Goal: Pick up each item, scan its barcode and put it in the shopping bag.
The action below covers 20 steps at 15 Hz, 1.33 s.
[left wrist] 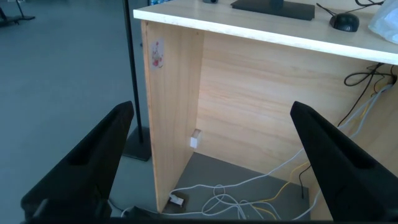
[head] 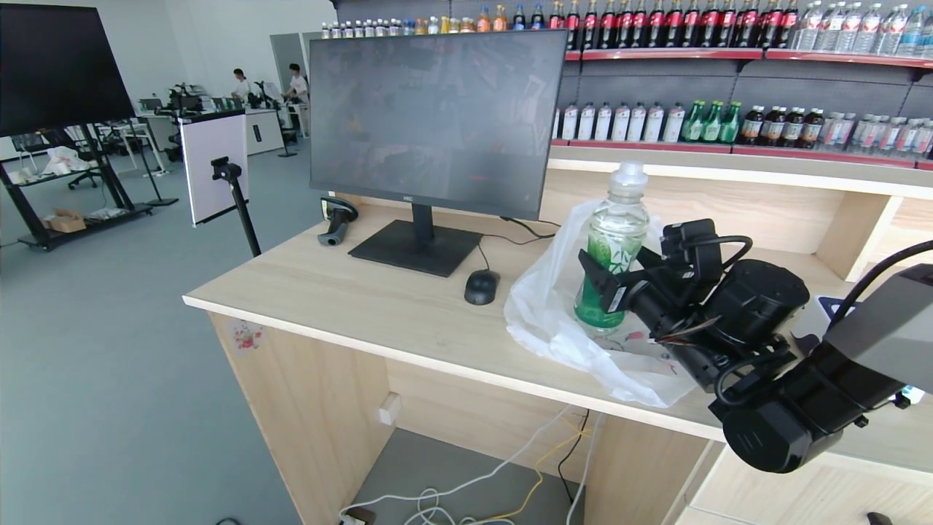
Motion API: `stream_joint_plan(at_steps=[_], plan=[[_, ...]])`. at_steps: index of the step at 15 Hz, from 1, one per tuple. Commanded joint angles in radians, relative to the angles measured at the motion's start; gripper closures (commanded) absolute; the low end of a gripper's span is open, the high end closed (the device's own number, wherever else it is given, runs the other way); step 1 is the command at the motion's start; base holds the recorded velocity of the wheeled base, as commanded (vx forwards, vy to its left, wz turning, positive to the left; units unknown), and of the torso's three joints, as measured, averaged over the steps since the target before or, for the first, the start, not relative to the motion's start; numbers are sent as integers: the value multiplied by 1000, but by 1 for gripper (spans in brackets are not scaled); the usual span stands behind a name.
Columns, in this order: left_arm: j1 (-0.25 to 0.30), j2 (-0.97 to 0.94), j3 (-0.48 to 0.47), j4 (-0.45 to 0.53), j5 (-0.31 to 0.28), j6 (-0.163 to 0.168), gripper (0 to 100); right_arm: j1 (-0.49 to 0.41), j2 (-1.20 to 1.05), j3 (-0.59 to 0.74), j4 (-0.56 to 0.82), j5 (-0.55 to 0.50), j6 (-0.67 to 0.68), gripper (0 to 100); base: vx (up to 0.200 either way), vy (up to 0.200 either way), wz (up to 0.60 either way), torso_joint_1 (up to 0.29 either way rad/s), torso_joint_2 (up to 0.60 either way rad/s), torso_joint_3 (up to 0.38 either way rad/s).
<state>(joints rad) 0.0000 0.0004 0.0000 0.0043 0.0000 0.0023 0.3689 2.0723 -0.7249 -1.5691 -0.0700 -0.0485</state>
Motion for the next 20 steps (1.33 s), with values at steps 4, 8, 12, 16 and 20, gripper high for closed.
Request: stream_joint_plan(at_steps=[4,8,12,16,20], plan=[[0,0,0,0,0,1,0,10,-41,22,-2,-4,16,0,0,0,0,0,0,0],[0,0,0,2,0,1,0,11,-87,82,-2,-68,32,0,0,0,0,0,0,0],[0,0,0,2,0,1,0,13,-143,137,-2,-68,64,0,0,0,0,0,0,0],[0,0,0,2,0,-1,0,11,-166,125,-2,-68,68,0,0,0,-450,-1,3,-1],[2,0,0,2,0,-1,0,8,-173,124,-2,-67,70,0,0,0,-600,2,0,4]])
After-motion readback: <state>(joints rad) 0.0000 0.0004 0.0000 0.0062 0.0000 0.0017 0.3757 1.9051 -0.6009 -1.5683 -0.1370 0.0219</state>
